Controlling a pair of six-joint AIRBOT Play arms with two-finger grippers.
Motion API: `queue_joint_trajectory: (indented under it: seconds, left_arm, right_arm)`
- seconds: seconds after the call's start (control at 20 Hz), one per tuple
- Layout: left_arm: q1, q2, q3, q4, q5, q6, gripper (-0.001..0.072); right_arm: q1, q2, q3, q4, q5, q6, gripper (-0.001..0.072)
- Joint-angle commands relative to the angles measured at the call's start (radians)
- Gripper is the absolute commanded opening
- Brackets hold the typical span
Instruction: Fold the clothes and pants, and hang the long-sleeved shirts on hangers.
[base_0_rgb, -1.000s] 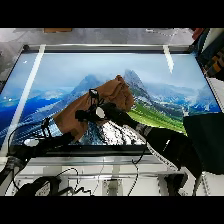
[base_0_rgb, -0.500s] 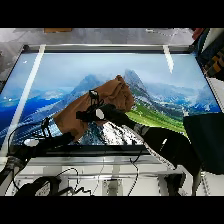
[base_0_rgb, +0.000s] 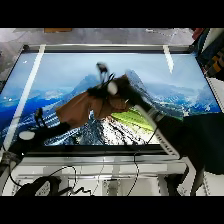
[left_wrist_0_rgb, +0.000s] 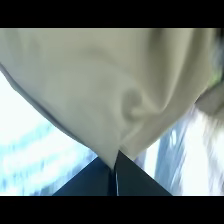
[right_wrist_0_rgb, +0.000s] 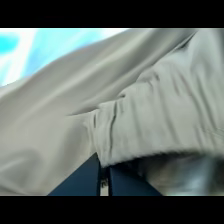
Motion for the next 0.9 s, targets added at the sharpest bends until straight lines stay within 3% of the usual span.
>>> queue_joint_trajectory:
  seconds: [0.0,0.1,0.25,0.45,0.6,0.75,0.85]
  left_arm:
    - [0.051,0.0,0.181,0.0,0.145,-0.06,0.001]
    - [0.127,-0.004,0.295,0.0,0.202,-0.06,0.0009]
    - [0.262,-0.016,0.436,0.0,0.213,-0.059,0.0009]
    - [0.396,-0.016,0.473,0.026,0.188,-0.059,0.001]
    - [0.422,-0.017,0.473,0.175,0.124,-0.059,0.0011]
    - [0.422,-0.017,0.473,0.216,0.111,-0.059,0.0012]
    - [0.425,-0.017,0.473,0.261,0.092,-0.06,0.0011]
  right_arm:
    - [-0.218,0.094,0.081,-0.048,0.145,-0.127,0.0032]
    - [-0.364,0.179,0.081,-0.047,0.172,-0.184,0.0031]
    - [-0.565,0.287,0.08,-0.043,0.188,-0.188,0.0031]
    - [-0.777,0.365,0.072,-0.027,0.26,-0.196,0.003]
    - [-0.863,0.369,0.07,0.05,0.371,-0.263,0.003]
    - [-0.88,0.371,0.054,0.095,0.47,-0.388,0.0031]
    - [-0.88,0.376,0.035,0.086,0.515,-0.387,0.003]
